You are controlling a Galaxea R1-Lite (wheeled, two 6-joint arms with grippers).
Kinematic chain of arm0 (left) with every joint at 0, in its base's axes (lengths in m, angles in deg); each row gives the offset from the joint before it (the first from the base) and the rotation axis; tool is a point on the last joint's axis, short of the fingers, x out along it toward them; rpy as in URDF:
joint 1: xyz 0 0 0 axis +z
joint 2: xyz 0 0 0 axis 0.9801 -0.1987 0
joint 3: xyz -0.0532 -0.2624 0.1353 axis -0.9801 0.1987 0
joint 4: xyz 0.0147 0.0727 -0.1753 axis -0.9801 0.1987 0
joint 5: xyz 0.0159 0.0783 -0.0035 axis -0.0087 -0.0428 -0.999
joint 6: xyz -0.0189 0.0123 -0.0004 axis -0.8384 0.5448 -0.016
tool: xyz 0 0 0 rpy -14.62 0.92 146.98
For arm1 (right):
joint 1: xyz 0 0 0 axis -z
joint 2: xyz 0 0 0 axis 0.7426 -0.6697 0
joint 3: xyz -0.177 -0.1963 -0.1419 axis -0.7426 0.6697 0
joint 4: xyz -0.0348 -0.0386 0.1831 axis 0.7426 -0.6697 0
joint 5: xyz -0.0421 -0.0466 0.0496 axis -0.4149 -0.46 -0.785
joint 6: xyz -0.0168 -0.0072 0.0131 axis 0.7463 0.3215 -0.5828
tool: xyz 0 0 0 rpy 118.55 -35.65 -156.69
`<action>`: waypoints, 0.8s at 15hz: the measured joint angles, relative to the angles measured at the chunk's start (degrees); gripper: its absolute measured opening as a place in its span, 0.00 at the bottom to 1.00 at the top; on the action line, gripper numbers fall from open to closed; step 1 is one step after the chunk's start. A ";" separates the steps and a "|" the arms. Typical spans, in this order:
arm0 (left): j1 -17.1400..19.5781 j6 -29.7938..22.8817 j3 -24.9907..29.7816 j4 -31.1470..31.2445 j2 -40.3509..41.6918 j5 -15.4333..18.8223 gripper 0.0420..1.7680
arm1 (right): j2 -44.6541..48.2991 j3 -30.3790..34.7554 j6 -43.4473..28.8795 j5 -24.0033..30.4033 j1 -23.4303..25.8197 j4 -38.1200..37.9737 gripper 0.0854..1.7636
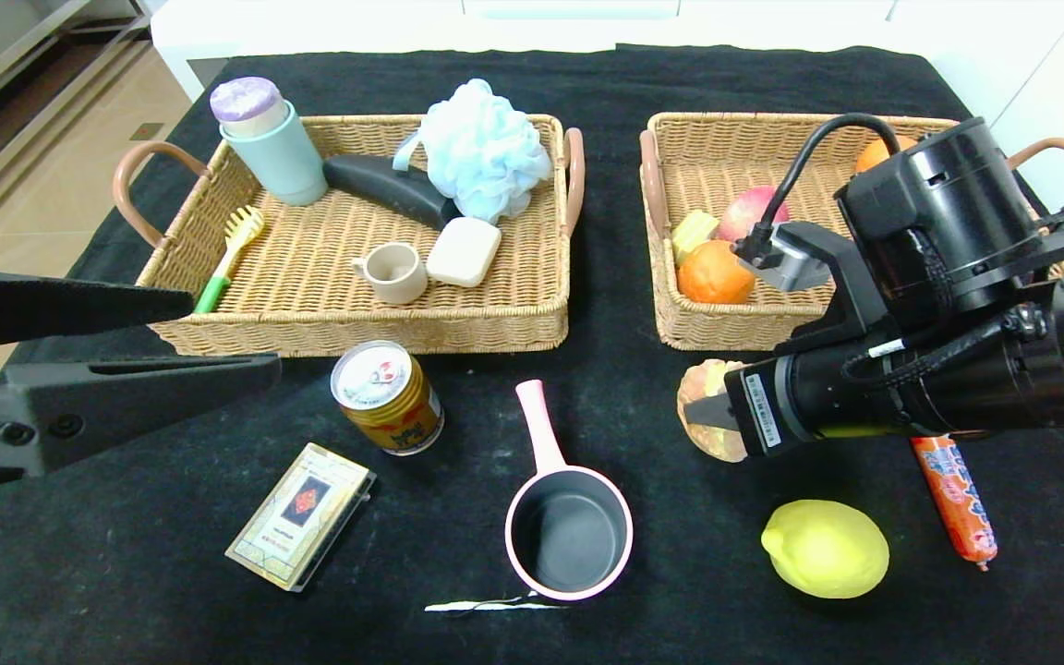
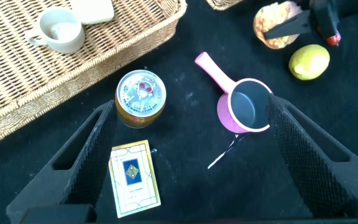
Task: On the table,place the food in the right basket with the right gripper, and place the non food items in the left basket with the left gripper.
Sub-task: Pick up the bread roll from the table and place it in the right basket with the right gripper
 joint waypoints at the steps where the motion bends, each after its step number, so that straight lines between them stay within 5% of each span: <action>1: 0.00 0.02 0.00 -0.02 0.02 0.00 0.97 | 0.52 -0.28 0.02 -1.41 -0.76 0.06 0.47; 6: 0.00 0.00 -0.02 -0.04 0.07 -0.02 0.97 | 1.90 -6.49 0.72 -3.52 -1.33 -0.41 0.47; 12: -0.02 0.00 0.00 -0.06 0.05 0.00 0.97 | -0.87 -17.04 2.76 -3.56 6.86 -0.46 0.47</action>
